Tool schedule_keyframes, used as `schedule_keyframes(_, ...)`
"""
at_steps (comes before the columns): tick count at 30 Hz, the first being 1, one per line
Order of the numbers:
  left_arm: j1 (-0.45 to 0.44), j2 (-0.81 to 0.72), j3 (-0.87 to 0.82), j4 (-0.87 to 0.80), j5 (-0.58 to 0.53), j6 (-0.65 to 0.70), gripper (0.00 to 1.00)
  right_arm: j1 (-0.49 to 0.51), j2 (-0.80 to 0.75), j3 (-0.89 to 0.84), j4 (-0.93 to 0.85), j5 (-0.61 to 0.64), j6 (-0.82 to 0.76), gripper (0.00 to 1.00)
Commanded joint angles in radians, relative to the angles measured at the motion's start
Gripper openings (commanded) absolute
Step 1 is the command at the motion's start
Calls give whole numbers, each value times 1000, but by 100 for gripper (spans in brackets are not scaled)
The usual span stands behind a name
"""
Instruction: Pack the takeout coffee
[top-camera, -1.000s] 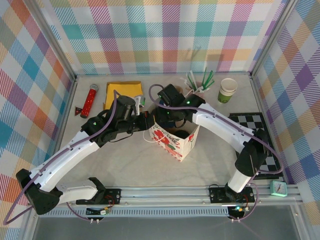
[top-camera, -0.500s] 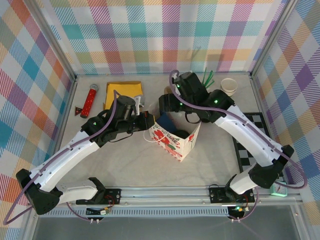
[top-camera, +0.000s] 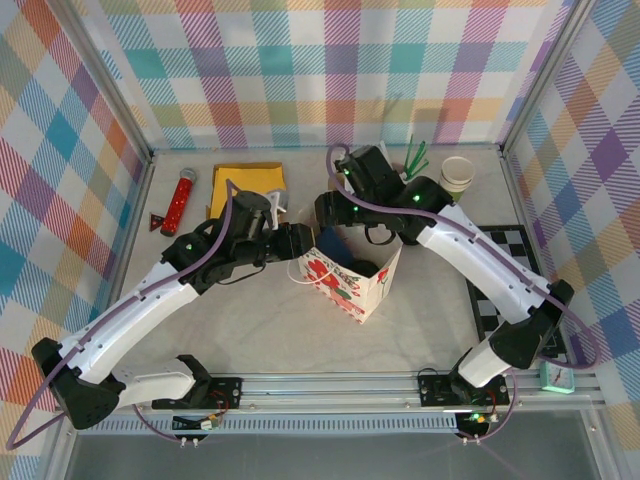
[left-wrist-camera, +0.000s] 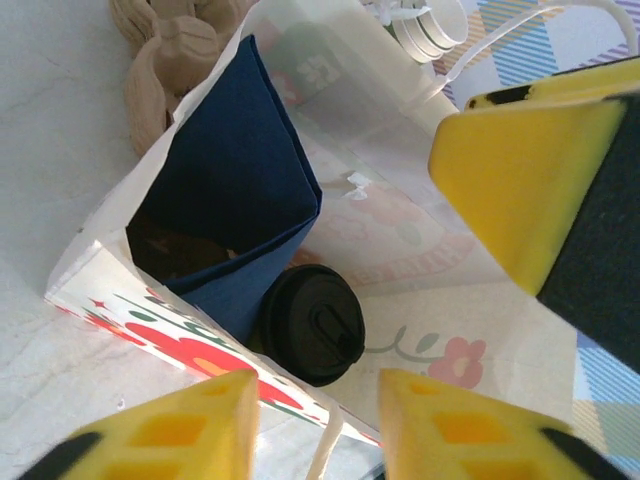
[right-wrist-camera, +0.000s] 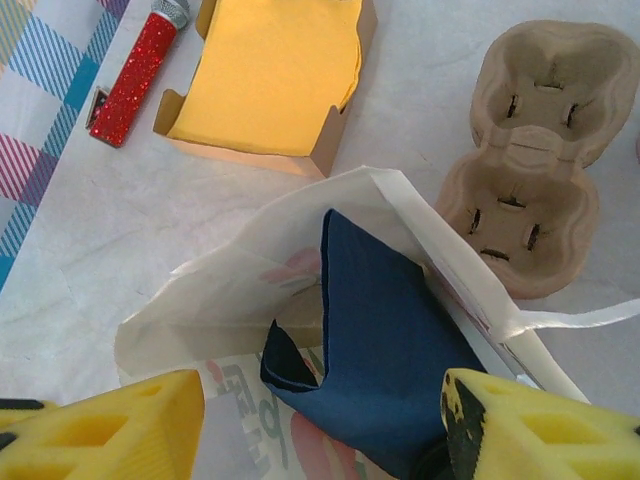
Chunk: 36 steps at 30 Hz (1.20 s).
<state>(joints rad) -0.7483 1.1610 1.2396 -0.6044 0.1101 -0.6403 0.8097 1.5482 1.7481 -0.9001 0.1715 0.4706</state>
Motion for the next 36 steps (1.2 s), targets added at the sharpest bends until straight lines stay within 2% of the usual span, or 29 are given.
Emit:
schedule_keyframes(1,1,-10,65,-29,-40,26,48,-3,-52,-2,-26,-21,-29,66)
schedule_keyframes(6,1,3,136,-108,-96,79,59,-3,-71,23,-98,-36,-53,68)
schedule_keyframes(17,0,2,260,-229,-250,193,74,-3,-93,58,-193,-40,-86,70)
schedule_keyframes(28,5,-34,270,-244,-390,242,76,-5,-142,83,-238,49,-106,73)
schedule_keyframes(36,7,-79,242,-233,-572,312,77,-59,-219,48,-246,126,-107,78)
